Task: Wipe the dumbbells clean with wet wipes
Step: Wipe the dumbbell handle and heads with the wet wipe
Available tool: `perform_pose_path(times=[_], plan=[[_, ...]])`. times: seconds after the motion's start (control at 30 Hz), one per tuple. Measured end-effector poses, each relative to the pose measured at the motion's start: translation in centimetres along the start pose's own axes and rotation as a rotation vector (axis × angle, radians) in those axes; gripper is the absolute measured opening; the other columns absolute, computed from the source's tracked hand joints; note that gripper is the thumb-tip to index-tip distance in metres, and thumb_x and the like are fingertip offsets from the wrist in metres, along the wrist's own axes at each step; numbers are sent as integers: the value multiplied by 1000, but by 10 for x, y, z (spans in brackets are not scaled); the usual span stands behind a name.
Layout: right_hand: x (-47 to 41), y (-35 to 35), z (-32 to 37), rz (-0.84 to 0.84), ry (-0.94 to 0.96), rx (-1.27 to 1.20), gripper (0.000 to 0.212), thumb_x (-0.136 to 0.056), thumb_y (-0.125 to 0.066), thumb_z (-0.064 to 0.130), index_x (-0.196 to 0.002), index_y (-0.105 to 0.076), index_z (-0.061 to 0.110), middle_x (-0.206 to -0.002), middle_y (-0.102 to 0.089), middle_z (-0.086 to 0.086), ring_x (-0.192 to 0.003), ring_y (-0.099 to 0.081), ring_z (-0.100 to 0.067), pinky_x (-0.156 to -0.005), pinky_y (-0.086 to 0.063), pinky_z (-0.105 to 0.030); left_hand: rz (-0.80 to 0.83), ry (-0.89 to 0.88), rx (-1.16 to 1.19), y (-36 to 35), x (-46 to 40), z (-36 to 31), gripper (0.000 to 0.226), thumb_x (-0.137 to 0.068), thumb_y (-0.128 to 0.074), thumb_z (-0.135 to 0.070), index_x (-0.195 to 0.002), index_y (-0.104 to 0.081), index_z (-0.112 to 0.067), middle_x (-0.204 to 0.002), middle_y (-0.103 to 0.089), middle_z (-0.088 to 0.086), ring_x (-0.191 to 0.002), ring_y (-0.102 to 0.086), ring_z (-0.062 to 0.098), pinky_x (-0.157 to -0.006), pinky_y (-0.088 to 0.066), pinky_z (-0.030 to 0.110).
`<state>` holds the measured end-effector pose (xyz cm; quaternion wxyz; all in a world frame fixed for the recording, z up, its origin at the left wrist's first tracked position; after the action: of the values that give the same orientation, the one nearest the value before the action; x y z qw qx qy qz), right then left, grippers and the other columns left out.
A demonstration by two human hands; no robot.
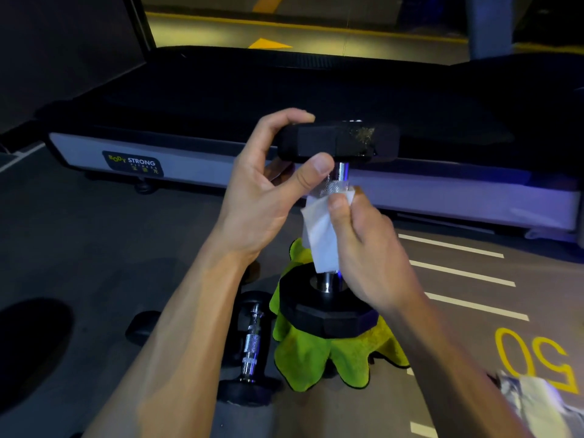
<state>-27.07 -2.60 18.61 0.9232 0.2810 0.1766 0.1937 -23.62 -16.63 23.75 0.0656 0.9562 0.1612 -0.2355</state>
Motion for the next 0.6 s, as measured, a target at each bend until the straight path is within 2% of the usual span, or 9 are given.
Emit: perform_pose_path(times=[0.07, 0.1, 0.2, 0.27, 0.33, 0.4, 0.47, 0.53, 0.6], plan=[[5, 9, -4, -9, 26, 122, 49, -110, -27, 52, -104, -63, 20, -86, -70, 3, -84, -63, -21, -76, -47, -39, 3, 5, 11, -1, -1, 0, 43, -89, -76, -33, -128, -58, -27, -120, -63, -7, -113, -64, 16, -109, -52, 50], [5, 19, -7, -63, 19, 146, 49, -109, -30, 52, -99, -65, 19, -76, -67, 3, -78, -60, -25, -71, -45, -39, 4, 6, 17, -1, -1, 0, 43, -89, -76, -32, -128, -58, -27, -119, -63, -8, -111, -64, 14, -107, -53, 46], [4, 60, -27, -278, -81, 209, 37, -108, -47, 39, -86, -65, 14, -56, -45, 5, -68, -48, -30, -62, -28, -40, 3, 4, 29, -2, -1, 1, 43, -89, -76, -32, -128, -58, -26, -117, -63, -9, -110, -64, 12, -103, -53, 37], [2, 75, -36, -348, -129, 242, 37, -104, -54, 39, -81, -62, 11, -60, -53, 0, -71, -52, -34, -62, -27, -36, 3, 1, 21, -1, -1, 1, 43, -90, -75, -32, -129, -57, -27, -117, -63, -10, -111, -64, 12, -102, -53, 35], [0, 76, -42, -351, -159, 191, 28, -98, -64, 40, -88, -68, 14, -70, -63, -5, -75, -57, -32, -63, -31, -33, 4, -7, 12, 0, -2, 1, 43, -90, -75, -33, -129, -57, -27, -118, -63, -13, -111, -64, 9, -101, -53, 33], [-3, 59, -43, -239, -176, 90, 19, -93, -72, 36, -97, -71, 18, -79, -71, 1, -77, -66, -24, -64, -41, -33, 3, -17, 6, -1, -2, 0, 43, -90, -75, -33, -129, -57, -26, -117, -63, -15, -110, -64, 9, -101, -54, 35], [-4, 30, -44, -58, -194, -154, 9, -95, -71, 23, -102, -73, 19, -83, -79, 4, -79, -74, -14, -69, -54, -30, 2, -27, 4, -2, -3, 0, 43, -90, -75, -33, -128, -58, -27, -117, -63, -14, -110, -64, 10, -102, -53, 39], [3, 11, -37, 145, -208, -431, 23, -99, -55, 4, -107, -73, 17, -85, -81, 7, -74, -74, -5, -65, -53, -20, 4, -26, 9, -2, -3, 1, 42, -90, -76, -33, -128, -58, -28, -117, -63, -13, -110, -63, 10, -102, -53, 39], [9, 9, -27, 300, -169, -616, 43, -92, -40, 3, -119, -73, 10, -107, -81, -1, -85, -68, -11, -67, -45, -23, 6, -24, 22, -1, -3, 2, 42, -91, -75, -30, -129, -57, -25, -118, -63, -10, -110, -63, 7, -100, -52, 32]])
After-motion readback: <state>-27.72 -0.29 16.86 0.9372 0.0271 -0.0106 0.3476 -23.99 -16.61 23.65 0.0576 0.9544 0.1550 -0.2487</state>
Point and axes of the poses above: each hand's wrist, its own x-axis away from the middle knuckle, its own y-axis out of the back of the hand, z = x × y, the point moved 10 cm from there along -x, towards the middle knuckle
